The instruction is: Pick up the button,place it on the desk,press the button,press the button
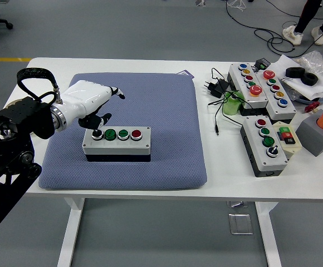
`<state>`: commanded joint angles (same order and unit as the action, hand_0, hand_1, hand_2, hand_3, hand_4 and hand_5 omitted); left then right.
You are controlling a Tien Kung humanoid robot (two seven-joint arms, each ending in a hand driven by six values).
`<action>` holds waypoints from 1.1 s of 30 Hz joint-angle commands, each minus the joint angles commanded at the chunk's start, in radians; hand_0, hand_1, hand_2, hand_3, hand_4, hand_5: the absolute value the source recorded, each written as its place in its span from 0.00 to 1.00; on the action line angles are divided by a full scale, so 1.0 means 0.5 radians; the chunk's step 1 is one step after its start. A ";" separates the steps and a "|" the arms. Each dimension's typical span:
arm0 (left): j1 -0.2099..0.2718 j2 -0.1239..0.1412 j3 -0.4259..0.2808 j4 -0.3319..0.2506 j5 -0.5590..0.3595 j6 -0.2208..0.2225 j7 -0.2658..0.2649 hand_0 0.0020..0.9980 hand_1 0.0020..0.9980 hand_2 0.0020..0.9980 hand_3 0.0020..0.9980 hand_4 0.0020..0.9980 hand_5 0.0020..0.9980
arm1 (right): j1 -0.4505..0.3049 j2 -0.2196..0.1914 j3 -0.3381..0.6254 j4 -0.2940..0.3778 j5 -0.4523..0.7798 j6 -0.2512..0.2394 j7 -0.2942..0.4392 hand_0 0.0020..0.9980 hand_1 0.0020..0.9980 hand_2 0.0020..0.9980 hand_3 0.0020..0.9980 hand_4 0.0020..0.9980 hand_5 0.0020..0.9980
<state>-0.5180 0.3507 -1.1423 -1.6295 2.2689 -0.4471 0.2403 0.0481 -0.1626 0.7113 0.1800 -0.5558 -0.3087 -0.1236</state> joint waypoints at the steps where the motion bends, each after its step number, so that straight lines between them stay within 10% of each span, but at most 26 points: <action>1: 0.014 0.000 -0.044 -0.005 0.000 0.062 0.039 0.11 0.09 0.14 0.89 0.98 0.74 | -0.004 0.000 0.002 0.000 -0.003 0.000 -0.001 0.63 0.47 0.53 0.58 0.26 0.01; 3: 0.019 0.000 -0.065 -0.007 0.000 0.109 0.056 0.11 0.09 0.14 0.89 0.98 0.74 | -0.005 0.000 0.002 0.000 -0.004 0.000 -0.001 0.63 0.47 0.53 0.58 0.26 0.01; 4: 0.030 -0.003 -0.100 0.003 0.000 0.176 0.084 0.24 0.30 0.34 0.99 0.99 1.00 | -0.007 0.000 0.003 0.000 -0.006 0.000 -0.002 0.63 0.47 0.53 0.58 0.26 0.01; 8: 0.049 -0.009 -0.161 0.052 -0.104 0.466 0.104 0.24 0.30 0.34 0.99 0.99 1.00 | -0.011 0.001 0.004 0.000 -0.008 0.001 -0.003 0.63 0.47 0.53 0.58 0.26 0.01; 9: 0.054 -0.010 -0.171 0.067 -0.181 0.544 0.096 0.57 0.72 0.83 1.00 0.97 1.00 | -0.011 0.001 0.003 0.000 -0.007 0.001 -0.002 0.63 0.47 0.53 0.58 0.26 0.01; 14: 0.062 -0.016 -0.195 0.142 -0.577 0.963 0.020 0.57 0.72 0.83 1.00 0.97 1.00 | -0.007 0.001 0.002 0.000 -0.005 0.001 -0.001 0.63 0.47 0.53 0.58 0.26 0.01; 15: 0.064 -0.019 -0.204 0.169 -0.652 1.039 -0.011 0.79 0.90 1.00 1.00 0.93 1.00 | -0.005 0.001 0.001 0.000 -0.003 0.000 0.000 0.63 0.47 0.53 0.58 0.26 0.01; 21: 0.087 -0.029 -0.247 0.315 -1.149 1.471 -0.176 0.79 0.90 1.00 1.00 0.93 1.00 | 0.002 0.001 0.004 0.000 -0.002 0.000 0.000 0.63 0.47 0.53 0.58 0.26 0.01; 25: 0.123 -0.031 -0.257 0.394 -1.487 1.558 -0.305 0.83 0.92 1.00 0.99 0.85 1.00 | 0.003 0.002 0.004 0.000 -0.002 0.000 -0.001 0.63 0.47 0.53 0.58 0.26 0.01; 33: 0.208 -0.028 -0.307 0.524 -2.163 1.354 -0.464 0.81 0.90 0.96 0.94 0.78 1.00 | 0.008 0.005 0.008 0.000 -0.003 0.001 -0.002 0.63 0.47 0.53 0.58 0.26 0.01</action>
<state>-0.4138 0.3367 -1.2959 -1.3678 1.1873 0.2301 0.0086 0.0521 -0.1600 0.7152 0.1800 -0.5573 -0.3084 -0.1247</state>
